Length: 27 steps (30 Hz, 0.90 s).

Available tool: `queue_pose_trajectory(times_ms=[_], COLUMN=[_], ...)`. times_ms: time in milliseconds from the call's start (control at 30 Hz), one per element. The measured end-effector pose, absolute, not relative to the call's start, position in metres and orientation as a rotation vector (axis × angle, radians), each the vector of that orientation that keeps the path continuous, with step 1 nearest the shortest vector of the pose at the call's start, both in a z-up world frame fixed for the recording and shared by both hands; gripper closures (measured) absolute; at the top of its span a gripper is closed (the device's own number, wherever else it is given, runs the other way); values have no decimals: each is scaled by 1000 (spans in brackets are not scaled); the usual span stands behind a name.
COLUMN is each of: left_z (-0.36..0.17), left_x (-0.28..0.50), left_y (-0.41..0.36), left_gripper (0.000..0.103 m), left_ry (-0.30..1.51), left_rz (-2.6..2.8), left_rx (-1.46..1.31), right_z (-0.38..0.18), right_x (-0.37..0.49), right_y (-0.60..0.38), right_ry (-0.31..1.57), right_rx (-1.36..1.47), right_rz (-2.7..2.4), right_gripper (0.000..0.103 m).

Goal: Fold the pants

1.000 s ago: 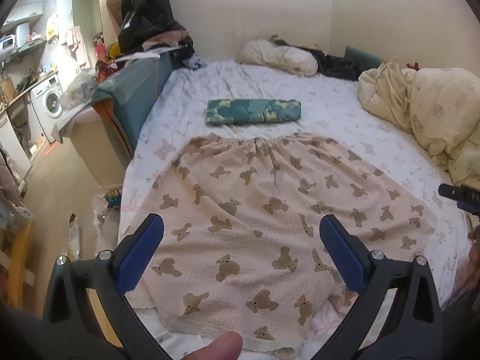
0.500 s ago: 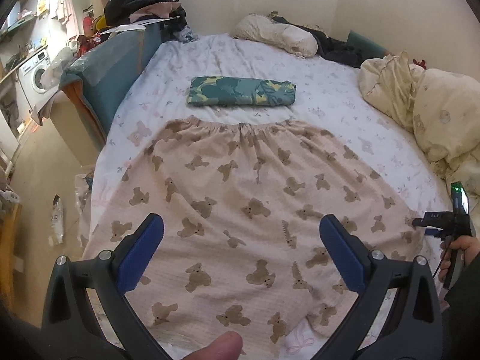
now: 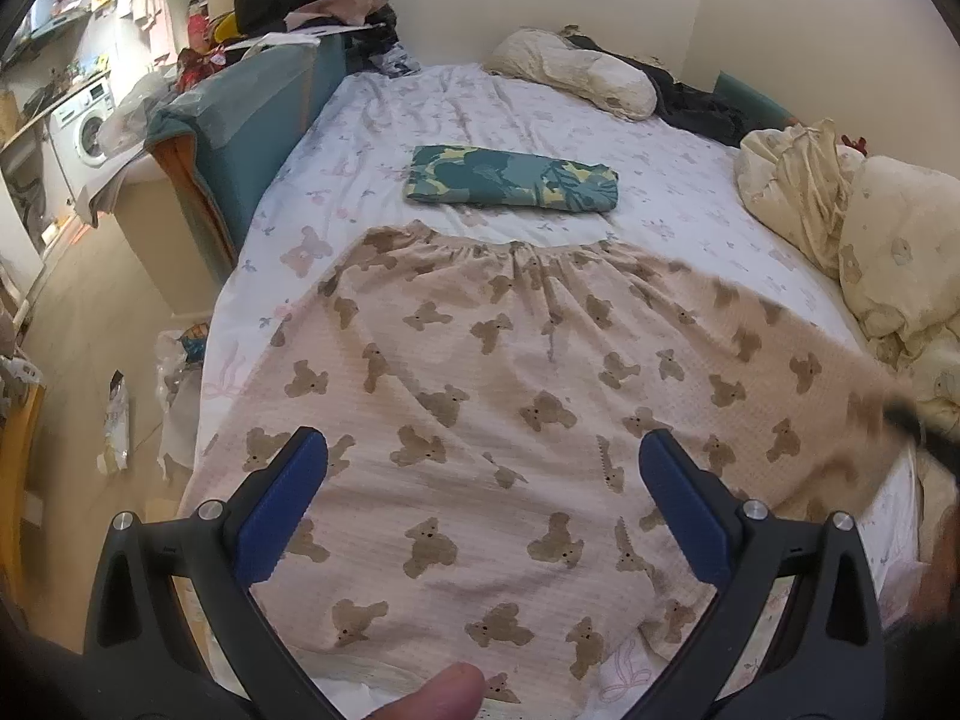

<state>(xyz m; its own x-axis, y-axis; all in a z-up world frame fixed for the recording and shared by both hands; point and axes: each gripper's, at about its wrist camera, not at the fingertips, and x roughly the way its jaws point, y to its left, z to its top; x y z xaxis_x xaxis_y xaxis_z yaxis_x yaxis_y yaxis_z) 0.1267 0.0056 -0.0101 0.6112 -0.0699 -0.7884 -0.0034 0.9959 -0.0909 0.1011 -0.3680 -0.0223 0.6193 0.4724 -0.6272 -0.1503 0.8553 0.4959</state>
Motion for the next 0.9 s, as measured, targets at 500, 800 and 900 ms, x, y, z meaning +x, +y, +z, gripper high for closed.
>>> queue_pose_trajectory(times_ms=[500,800,900], left_z=[-71,-121,-144], left_x=[273,356,367], left_y=[-51,-176,-205], left_gripper=[4,18,76], left_ry=[1197,1290,1308], left_rz=[-82,-184,-183], left_rx=[-83,122,293], right_z=[-106,-117,-113], right_x=[77,84,84], right_y=[-285,-292,-291], right_ry=[1210,1255,1236], right_rx=[410,446,416], right_rz=[452,465,470], right_gripper=[100,100,100])
